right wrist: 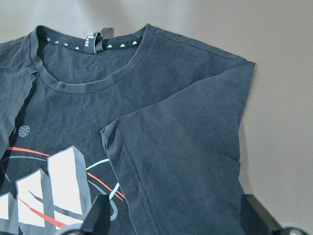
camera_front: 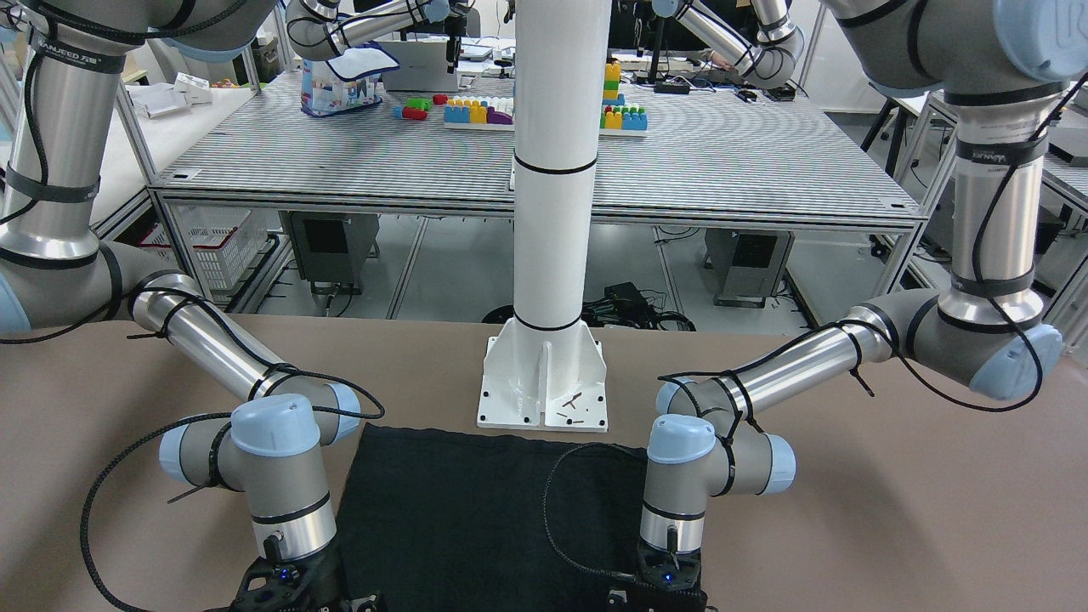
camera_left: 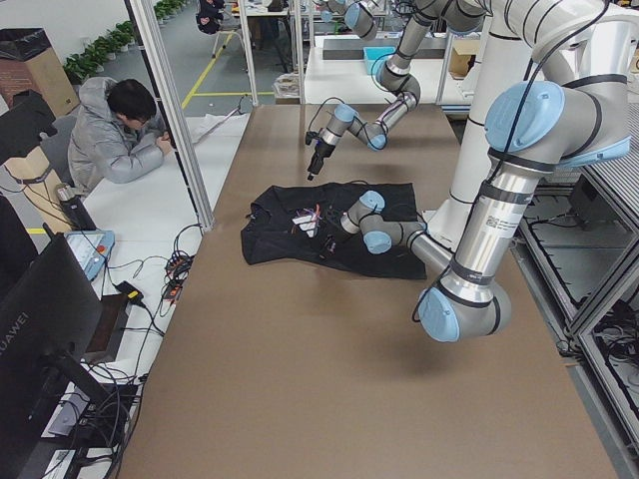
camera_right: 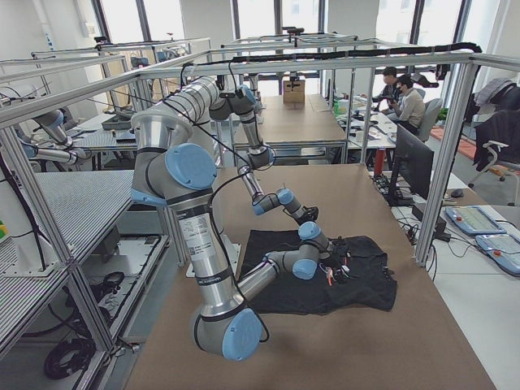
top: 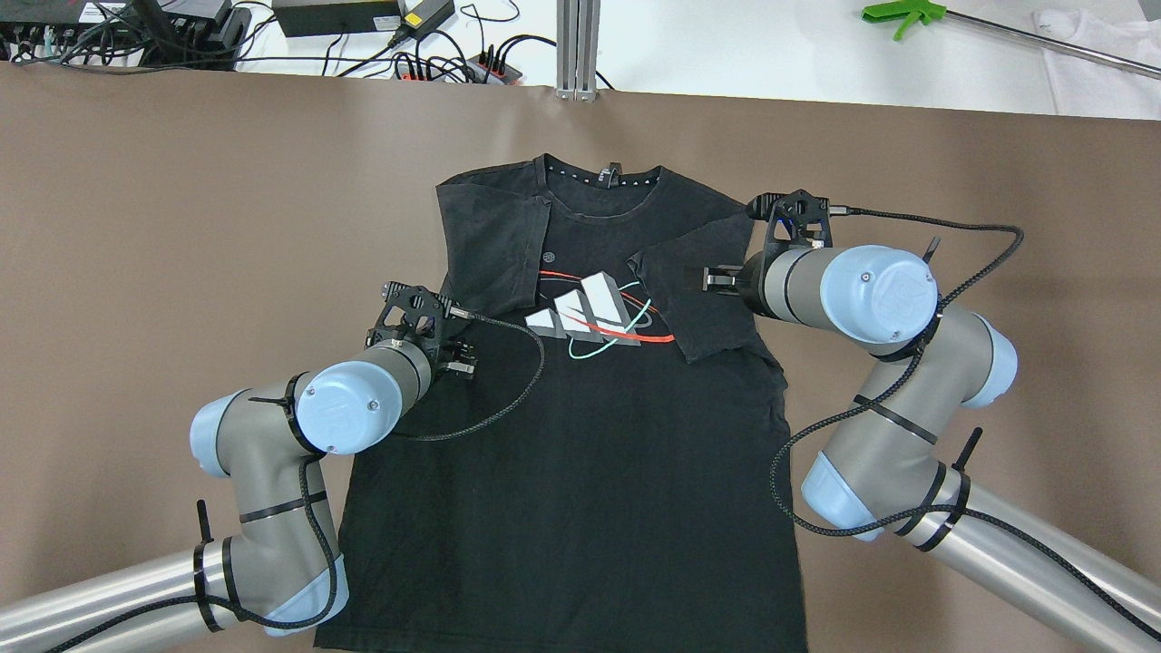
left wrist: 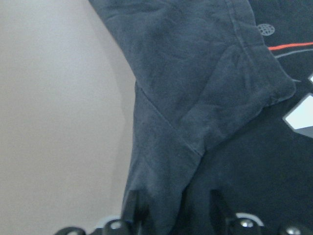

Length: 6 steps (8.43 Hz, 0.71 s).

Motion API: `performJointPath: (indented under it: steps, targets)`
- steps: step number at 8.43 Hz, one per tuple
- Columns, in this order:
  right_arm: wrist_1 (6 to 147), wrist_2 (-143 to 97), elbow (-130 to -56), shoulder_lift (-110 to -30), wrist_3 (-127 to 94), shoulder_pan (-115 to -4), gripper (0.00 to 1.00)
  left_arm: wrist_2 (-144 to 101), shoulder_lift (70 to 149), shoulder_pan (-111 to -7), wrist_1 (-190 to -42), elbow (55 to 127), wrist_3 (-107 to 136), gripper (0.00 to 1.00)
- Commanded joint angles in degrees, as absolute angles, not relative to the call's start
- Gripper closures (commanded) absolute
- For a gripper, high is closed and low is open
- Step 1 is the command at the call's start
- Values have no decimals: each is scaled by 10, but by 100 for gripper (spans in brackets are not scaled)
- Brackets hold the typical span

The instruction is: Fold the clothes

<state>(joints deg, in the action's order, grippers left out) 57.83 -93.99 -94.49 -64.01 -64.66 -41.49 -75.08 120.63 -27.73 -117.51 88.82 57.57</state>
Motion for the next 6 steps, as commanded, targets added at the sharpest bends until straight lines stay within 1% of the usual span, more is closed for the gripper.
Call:
performJointPath:
  steps: [1,2,3,4,5,6]
  targets:
    - [578,-940,-945,-641,-647,-415,6,-754,1209,-276,-1175,889,576,76]
    - [578,-940,-946,-643,-646,-417,6,-755,1213,-276,-1175,886,576,80]
    - [577,-942,-956,-663,-645,-417,6,-755,1214,-275,-1174,884,577,84]
    - [577,-941,-959,-664,-645,-417,6,-754,1215,-276,-1174,882,577,96]
    - [577,-940,-958,-664,-647,-415,6,-755,1215,-279,-1173,882,577,100]
    - [577,-940,-958,-663,-647,-415,6,-755,1216,-284,-1173,882,577,82]
